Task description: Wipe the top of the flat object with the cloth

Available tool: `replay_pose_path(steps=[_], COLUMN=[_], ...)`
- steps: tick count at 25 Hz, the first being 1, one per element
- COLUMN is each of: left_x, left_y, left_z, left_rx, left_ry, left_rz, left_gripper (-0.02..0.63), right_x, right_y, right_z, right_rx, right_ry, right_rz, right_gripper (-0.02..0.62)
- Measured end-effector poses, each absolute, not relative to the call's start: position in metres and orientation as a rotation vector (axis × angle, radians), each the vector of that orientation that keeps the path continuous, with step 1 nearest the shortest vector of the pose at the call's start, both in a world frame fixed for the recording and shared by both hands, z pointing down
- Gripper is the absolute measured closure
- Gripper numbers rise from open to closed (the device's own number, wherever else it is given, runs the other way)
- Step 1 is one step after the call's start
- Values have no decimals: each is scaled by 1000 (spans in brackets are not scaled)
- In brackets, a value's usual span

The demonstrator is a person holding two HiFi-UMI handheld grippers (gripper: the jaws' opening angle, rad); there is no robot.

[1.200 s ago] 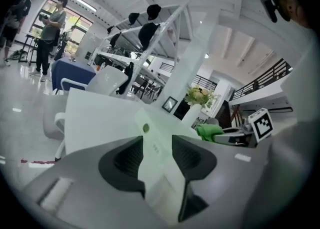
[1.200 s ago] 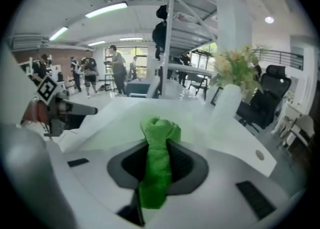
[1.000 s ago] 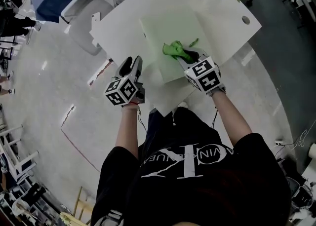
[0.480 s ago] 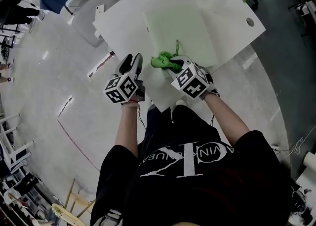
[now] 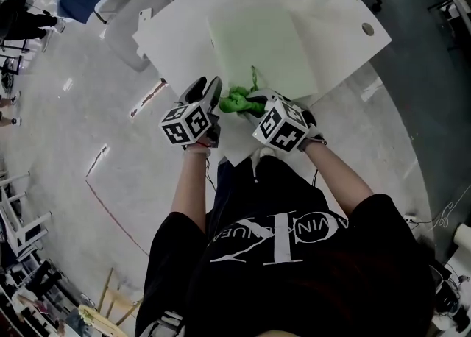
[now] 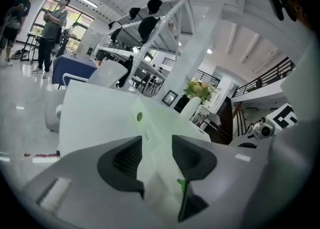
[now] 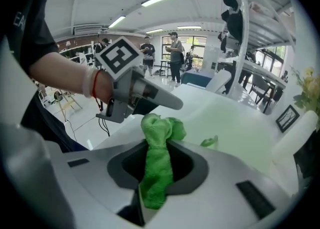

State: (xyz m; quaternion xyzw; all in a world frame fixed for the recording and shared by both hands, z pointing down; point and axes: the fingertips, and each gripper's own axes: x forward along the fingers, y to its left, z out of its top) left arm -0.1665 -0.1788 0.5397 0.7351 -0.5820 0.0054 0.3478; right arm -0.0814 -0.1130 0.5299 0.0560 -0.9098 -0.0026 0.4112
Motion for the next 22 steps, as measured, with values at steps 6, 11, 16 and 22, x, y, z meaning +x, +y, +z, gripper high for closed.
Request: replay_pose_path(steps=[6, 11, 16, 22], left_x=[-138, -139, -139, -139], left_y=[-187, -188, -187, -187], left_z=[555, 556, 555, 555], left_rx=[1932, 1909, 1907, 1899], left_ry=[-1400, -1417, -1437, -1449], left_rz=[114, 119, 134, 130], left_gripper=[414, 413, 413, 414], right_x=[-70, -46, -21, 18], right_y=[-121, -142, -159, -179], right_z=[529, 532, 533, 534], right_rx=[181, 295, 390, 510], right_ry=[-2314, -2280, -2249, -2215], right_rz=[64, 95, 130, 156], right_gripper=[528, 528, 528, 528])
